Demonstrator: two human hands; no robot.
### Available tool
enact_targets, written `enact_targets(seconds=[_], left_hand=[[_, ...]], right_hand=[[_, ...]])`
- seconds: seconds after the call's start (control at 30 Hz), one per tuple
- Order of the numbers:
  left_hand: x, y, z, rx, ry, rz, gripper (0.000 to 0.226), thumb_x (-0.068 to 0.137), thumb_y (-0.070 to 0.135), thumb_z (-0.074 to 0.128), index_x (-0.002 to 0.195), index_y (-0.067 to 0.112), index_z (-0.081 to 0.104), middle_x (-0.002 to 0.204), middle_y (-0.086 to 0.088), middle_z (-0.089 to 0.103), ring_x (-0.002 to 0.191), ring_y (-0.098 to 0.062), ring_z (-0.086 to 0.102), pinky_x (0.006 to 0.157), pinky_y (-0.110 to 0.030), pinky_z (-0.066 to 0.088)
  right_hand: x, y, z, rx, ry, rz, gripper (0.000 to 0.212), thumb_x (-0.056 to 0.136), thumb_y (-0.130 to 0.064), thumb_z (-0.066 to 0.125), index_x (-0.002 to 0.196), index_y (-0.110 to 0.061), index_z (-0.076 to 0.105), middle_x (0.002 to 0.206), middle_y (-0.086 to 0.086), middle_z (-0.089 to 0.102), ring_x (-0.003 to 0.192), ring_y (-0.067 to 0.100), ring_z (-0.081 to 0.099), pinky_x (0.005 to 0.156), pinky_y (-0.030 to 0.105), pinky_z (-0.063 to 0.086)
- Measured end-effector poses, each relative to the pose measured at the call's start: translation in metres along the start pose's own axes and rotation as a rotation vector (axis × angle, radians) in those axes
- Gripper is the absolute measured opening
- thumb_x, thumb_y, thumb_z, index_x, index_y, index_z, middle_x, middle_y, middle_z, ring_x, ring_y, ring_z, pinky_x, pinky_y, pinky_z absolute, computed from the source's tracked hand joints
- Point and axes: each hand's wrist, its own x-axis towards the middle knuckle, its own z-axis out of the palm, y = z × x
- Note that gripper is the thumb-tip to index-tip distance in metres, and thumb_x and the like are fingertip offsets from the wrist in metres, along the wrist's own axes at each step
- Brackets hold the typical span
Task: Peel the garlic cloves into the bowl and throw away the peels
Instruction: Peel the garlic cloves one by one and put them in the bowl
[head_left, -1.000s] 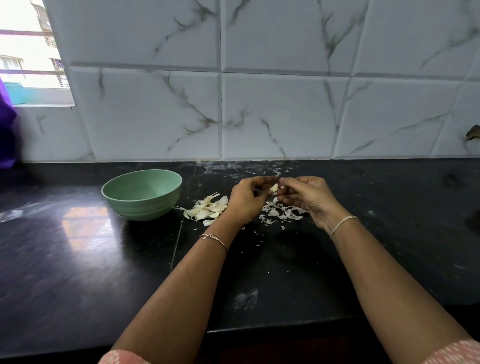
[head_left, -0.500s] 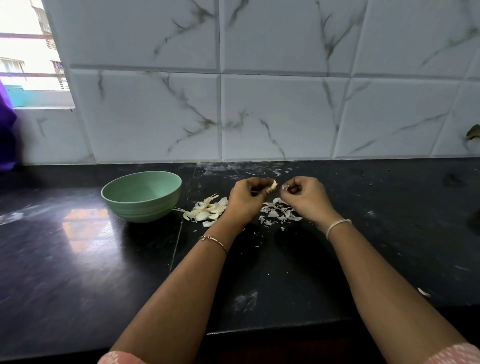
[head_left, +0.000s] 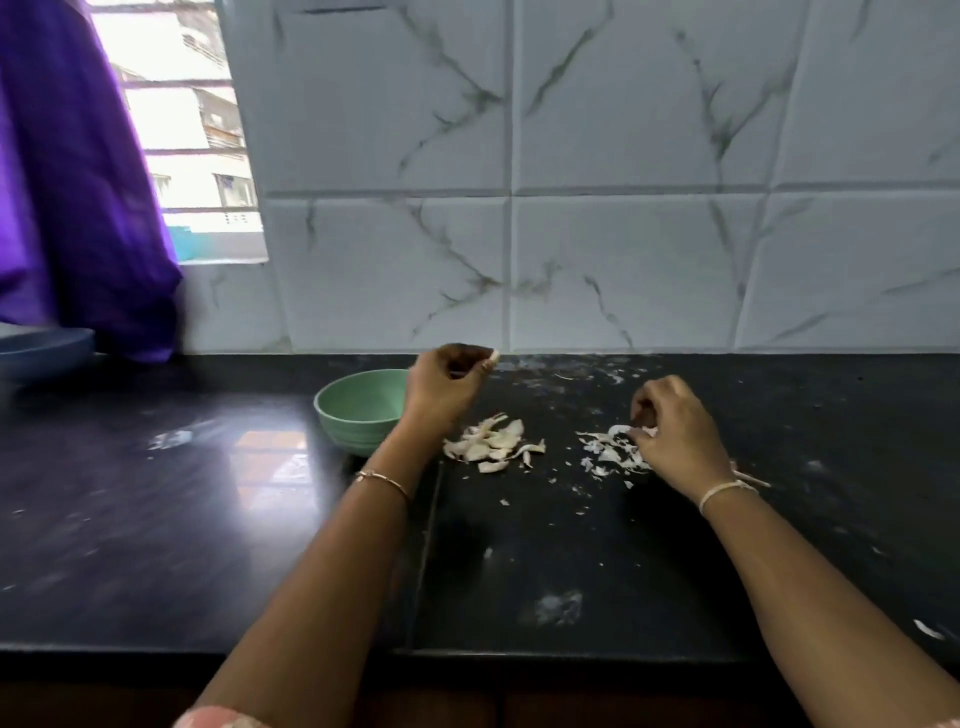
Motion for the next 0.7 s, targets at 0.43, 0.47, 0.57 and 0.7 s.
enact_targets(seconds=[0.43,0.47,0.57,0.7], left_hand=[[0.010,-0.018,-0.097,1.024,-0.061,-0.048,0.023,0.096,0.037,0.055,0.113,0.029,0.069,0.124,-0.004,0.060,0.117,-0.026,0.055,0.090,-0.035,0.044],[0.011,-0.015,-0.093,1.011,-0.072,-0.020,0.025,0.097,0.038,0.054,0.114,0.027,0.069,0.123,-0.004,0.059,0.117,-0.027,0.054,0.090,-0.035,0.044],[0.010,0.000,-0.079,0.911,-0.098,0.073,0.019,0.090,0.039,0.064,0.104,0.027,0.071,0.113,0.001,0.062,0.108,-0.022,0.057,0.084,-0.033,0.044],[0.003,0.016,-0.055,0.780,-0.307,0.119,0.015,0.082,0.017,0.075,0.096,0.022,0.074,0.098,0.003,0.073,0.085,-0.011,0.065,0.077,-0.026,0.050]], right_hand=[[-0.004,-0.019,0.012,-0.334,-0.066,-0.214,0.016,0.090,-0.029,0.066,0.096,-0.018,0.075,0.110,-0.001,0.061,0.099,0.020,0.057,0.079,0.032,0.046],[-0.003,-0.021,0.011,-0.332,-0.078,-0.210,0.012,0.088,-0.030,0.069,0.090,-0.018,0.074,0.110,-0.003,0.060,0.099,0.019,0.057,0.077,0.030,0.045],[-0.001,-0.035,0.014,-0.273,-0.140,-0.246,0.015,0.082,-0.029,0.076,0.085,-0.021,0.064,0.108,-0.006,0.056,0.097,0.017,0.058,0.072,0.027,0.045],[0.000,-0.074,0.030,-0.126,-0.283,-0.402,0.028,0.092,-0.030,0.064,0.119,-0.026,0.063,0.112,-0.008,0.062,0.103,0.014,0.059,0.084,0.031,0.051]])
